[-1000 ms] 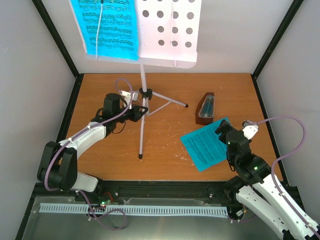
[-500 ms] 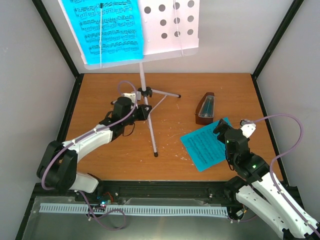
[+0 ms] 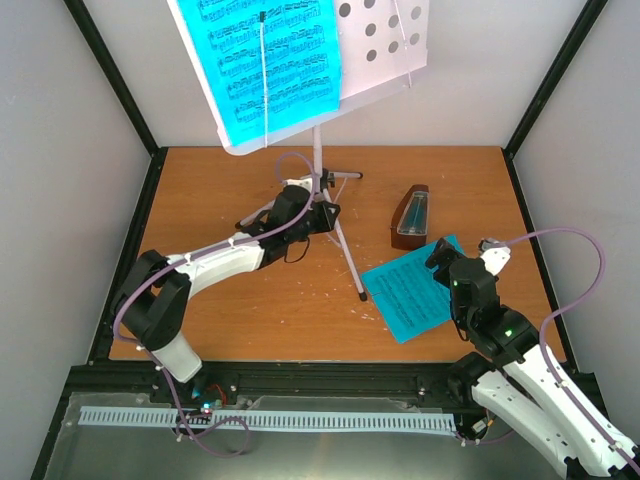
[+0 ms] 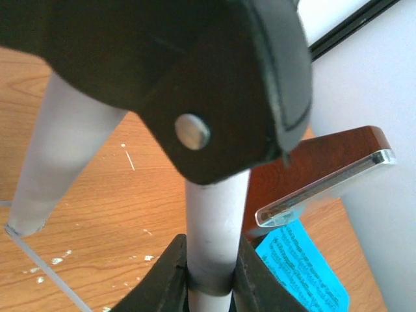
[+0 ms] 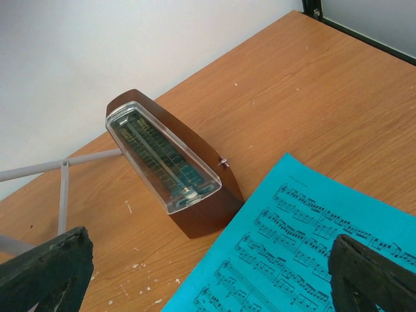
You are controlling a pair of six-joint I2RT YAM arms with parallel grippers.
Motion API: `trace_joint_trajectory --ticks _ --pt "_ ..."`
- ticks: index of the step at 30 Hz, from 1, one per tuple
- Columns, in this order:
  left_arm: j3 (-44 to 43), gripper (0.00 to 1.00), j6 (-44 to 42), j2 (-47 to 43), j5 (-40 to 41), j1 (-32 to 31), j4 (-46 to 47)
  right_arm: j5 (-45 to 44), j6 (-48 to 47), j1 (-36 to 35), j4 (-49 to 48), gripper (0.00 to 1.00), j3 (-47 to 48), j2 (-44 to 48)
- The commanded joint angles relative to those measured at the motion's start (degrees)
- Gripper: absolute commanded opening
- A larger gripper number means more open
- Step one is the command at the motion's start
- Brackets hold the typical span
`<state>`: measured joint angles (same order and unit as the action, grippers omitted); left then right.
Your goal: Pack up the instrument practice props
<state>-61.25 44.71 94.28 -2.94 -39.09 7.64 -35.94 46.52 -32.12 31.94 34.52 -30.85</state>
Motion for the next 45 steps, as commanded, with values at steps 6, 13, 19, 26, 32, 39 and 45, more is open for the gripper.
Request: trace_joint_trajectory --ticks 6,13,19,26,32,39,45 --pt "0.3 0.94 2.5 -4.2 -2.0 -0.3 -0.4 7.2 -8.2 0.0 -5.7 0.97 2.6 0.0" --pt "10.0 0.99 -6.4 -19.0 -5.9 2.4 2.1 23.6 -20.3 0.0 -11.5 0.95 14.9 -8.5" --pt "19.3 0.99 -11.5 -33.6 -29.4 13.1 2.4 45.7 -24.2 0.1 -16.8 0.9 32.5 -22.6" --pt "17.3 1.0 -11.8 -45.2 -49.5 23.3 -3.9 63.2 -26.6 1.6 -16.4 0.83 57.3 -41.6" --pt "12.4 1.0 -9.8 -47.6 -55.7 26.8 -5.7 65.9 -25.6 3.1 -12.5 0.74 74.9 -52.3" --pt "9.1 1.0 -9.2 -49.4 -54.2 27.5 -6.4 67.8 -23.1 4.9 -8.0 0.66 89.5 -61.5" --pt "8.6 0.99 -9.7 -52.6 -48.0 27.5 -7.2 68.5 -22.9 5.1 -8.5 0.58 94.2 -64.5"
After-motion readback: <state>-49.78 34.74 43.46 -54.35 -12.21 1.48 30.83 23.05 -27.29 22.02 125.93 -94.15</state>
